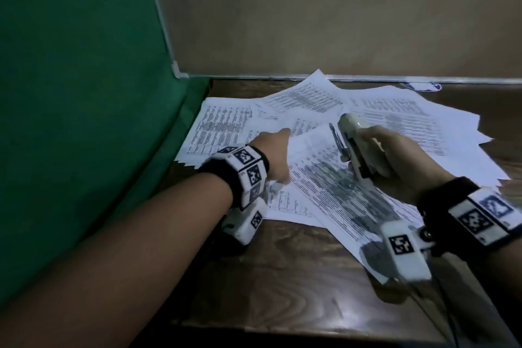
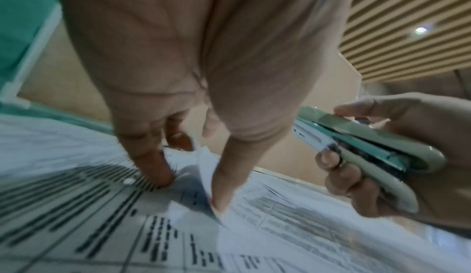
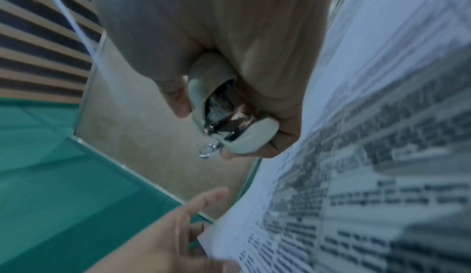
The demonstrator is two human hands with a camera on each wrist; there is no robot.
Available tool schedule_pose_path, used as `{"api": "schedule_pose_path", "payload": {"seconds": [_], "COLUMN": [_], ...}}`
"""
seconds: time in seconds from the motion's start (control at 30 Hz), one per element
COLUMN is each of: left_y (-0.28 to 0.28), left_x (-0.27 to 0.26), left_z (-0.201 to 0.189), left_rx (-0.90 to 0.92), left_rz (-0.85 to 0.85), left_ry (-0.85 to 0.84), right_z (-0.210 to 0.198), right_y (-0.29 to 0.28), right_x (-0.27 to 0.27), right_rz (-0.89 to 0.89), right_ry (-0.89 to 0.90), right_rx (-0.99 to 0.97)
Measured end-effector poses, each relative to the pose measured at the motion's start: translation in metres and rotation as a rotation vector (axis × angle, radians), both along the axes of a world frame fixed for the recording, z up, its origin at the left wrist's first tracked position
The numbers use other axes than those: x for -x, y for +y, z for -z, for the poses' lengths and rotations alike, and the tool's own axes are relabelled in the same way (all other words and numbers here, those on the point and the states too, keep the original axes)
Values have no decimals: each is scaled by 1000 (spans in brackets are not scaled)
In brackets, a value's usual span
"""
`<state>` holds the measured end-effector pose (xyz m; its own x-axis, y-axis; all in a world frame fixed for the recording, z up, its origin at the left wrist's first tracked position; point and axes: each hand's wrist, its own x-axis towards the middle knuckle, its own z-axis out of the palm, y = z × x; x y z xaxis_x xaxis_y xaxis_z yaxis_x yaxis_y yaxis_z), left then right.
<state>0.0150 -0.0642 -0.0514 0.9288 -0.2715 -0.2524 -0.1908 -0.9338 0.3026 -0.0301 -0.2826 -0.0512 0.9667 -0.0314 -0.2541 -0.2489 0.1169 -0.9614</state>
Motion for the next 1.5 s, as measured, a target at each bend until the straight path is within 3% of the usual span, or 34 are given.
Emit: {"api": "schedule_pose_path", "payload": {"seconds": [0.1,0.27,0.5,0.67,0.8,0.93,1.0,1.13,1.2,1.33,1.43,1.5], "left_y": [9,14,-13,-1,12,31,42,55,61,67,56,39], "left_x": [-8,-19,-21,-21,-15,-16,-17,-23,-28,-24,-11,4], "left_z": [3,0,-10,-16,-2,-2,-2,8,13,6,-6,-15], "left_rx": [192,506,210,228,468,861,1020,1137,1055,587,493,424], "left_rz": [-134,-319,-220,-178,-207,-429,-492,-545,-565,-536,-406,-230], "left_ry": [-13,270,133,75,48,-92,-138,-296,-351,-256,-308,-231], "right_z": [7,12,20,24,19,7,7,16,19,19,18,18], "right_y": [12,8,-2,-13,-22,-27,-27,-23,-21,-19,-18,-17], "right_x": [-5,-7,-9,-11,-7,1,4,1,-1,-4,-3,-2], "right_rz": [-15,-108,-144,-107,-39,7,-17,-83,-107,-65,-38,-32], "right_ry": [44,-44,-5,-20,-249,-458,-470,-355,-286,-173,-167,-177], "right_rx": [-115,-125,-138,-128,-15,70,118,194,197,94,22,9]}}
